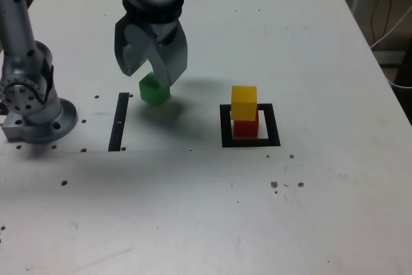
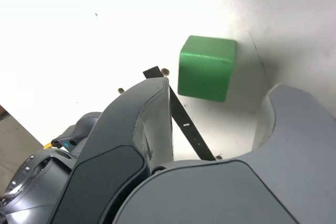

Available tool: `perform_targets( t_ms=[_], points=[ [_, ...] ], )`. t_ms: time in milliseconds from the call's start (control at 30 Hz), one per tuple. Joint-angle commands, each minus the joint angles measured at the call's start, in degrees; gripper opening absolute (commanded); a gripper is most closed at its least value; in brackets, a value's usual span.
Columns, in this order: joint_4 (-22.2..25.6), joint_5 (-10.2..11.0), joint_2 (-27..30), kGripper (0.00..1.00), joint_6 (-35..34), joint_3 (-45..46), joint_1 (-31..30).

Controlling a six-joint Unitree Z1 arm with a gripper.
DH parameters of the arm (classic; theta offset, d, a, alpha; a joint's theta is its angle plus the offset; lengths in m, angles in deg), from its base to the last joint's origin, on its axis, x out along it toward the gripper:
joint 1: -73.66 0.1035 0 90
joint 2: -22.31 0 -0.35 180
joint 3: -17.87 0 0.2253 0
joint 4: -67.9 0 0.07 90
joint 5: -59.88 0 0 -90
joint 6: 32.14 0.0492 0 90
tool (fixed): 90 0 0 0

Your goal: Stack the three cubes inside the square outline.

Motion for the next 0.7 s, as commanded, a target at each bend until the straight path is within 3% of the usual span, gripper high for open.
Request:
perform_targets(
  t_ms=[0,433,667],
  points=[
    [0.2,-0.4,-0.8,0.99,1.3,0.3,0.0],
    [-1.7,1.2,-3.9,0.99,1.6,2.0,1.6],
    [-3.1,3.3,-5.4,0.99,1.8,2.6,3.0]
  ],
)
